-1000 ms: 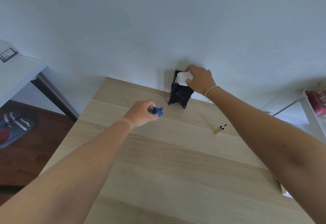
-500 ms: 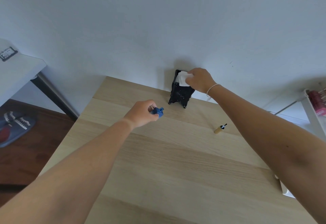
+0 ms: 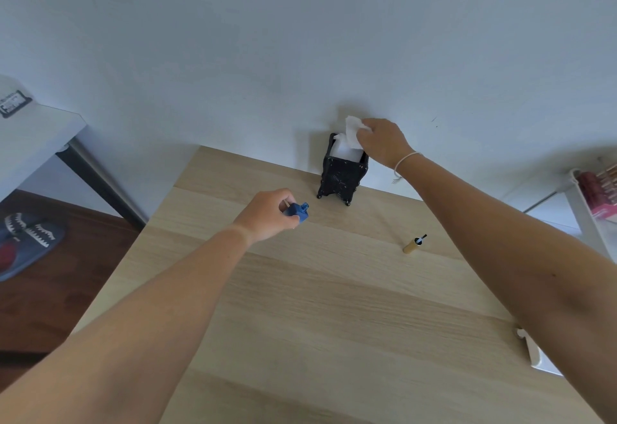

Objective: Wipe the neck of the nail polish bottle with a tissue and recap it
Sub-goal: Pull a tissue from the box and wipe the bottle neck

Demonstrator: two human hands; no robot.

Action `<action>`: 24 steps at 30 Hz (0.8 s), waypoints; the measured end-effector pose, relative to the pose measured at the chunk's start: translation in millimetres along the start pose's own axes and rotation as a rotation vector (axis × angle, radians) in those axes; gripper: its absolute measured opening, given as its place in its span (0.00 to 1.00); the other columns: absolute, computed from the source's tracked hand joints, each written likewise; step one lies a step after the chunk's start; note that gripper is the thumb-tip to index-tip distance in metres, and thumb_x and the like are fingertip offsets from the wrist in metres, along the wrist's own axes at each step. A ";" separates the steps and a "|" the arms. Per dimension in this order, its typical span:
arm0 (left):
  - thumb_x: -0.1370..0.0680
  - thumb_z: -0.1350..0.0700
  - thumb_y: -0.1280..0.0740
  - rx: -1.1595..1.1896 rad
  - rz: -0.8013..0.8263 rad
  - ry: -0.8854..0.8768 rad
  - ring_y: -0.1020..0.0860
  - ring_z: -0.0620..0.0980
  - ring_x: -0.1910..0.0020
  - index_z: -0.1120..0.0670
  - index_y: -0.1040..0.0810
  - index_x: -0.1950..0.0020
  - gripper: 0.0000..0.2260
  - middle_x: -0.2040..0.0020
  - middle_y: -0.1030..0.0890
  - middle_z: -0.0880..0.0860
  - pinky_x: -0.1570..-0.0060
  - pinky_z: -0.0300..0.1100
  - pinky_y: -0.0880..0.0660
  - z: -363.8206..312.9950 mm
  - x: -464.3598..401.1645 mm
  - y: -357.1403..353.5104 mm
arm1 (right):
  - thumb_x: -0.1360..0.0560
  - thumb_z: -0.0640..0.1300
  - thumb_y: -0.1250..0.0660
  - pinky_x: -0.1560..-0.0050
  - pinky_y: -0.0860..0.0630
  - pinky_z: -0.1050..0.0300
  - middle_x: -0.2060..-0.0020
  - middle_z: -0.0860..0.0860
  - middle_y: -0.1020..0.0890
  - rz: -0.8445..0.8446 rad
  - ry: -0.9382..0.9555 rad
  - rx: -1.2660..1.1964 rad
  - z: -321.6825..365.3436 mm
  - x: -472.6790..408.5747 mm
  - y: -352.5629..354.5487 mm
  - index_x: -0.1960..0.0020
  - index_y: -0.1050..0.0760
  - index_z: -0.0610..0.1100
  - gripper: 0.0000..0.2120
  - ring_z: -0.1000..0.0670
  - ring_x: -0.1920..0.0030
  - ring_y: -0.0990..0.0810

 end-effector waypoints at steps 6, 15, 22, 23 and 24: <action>0.30 0.57 0.31 -0.017 0.007 -0.009 0.25 0.43 0.65 0.48 0.25 0.60 0.05 0.61 0.20 0.47 0.66 0.36 0.31 -2.3 2.0 -0.9 | 0.26 0.39 0.51 0.52 0.40 0.51 0.72 0.51 0.34 0.070 0.010 0.250 -5.6 8.8 -20.7 0.69 0.41 0.48 0.14 0.44 0.59 0.34; 0.30 0.57 0.30 -0.012 -0.012 -0.006 0.25 0.44 0.66 0.46 0.26 0.61 0.07 0.61 0.20 0.47 0.66 0.37 0.30 -4.4 4.6 4.8 | 0.25 0.40 0.50 0.54 0.40 0.52 0.71 0.51 0.35 0.072 -0.033 0.124 -3.0 9.5 -6.4 0.70 0.43 0.47 0.15 0.45 0.60 0.33; 0.30 0.57 0.30 -0.016 -0.032 -0.026 0.25 0.44 0.66 0.46 0.26 0.62 0.07 0.62 0.20 0.47 0.66 0.38 0.29 -16.6 8.4 9.5 | 0.25 0.39 0.47 0.71 0.43 0.59 0.73 0.50 0.38 -0.096 -0.031 -0.193 -1.3 18.9 21.0 0.70 0.44 0.46 0.16 0.51 0.72 0.40; 0.30 0.57 0.30 -0.021 -0.032 -0.030 0.25 0.44 0.66 0.46 0.26 0.62 0.07 0.62 0.20 0.47 0.66 0.38 0.29 -18.5 9.2 10.1 | 0.25 0.39 0.47 0.71 0.44 0.59 0.73 0.50 0.39 -0.111 -0.033 -0.225 0.1 20.9 24.6 0.70 0.45 0.46 0.16 0.51 0.72 0.41; 0.30 0.56 0.30 -0.025 -0.031 -0.034 0.24 0.44 0.66 0.46 0.26 0.61 0.06 0.62 0.20 0.47 0.66 0.38 0.28 -20.4 10.0 10.9 | 0.25 0.38 0.47 0.71 0.44 0.60 0.72 0.48 0.38 -0.124 -0.038 -0.256 1.3 22.9 27.7 0.70 0.43 0.45 0.15 0.51 0.72 0.41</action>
Point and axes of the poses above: each hand's wrist, its own x-axis away from the middle knuckle, its own y-axis out of the back of the hand, z = x × y, the point moved 5 cm from there along -x, towards the middle knuckle
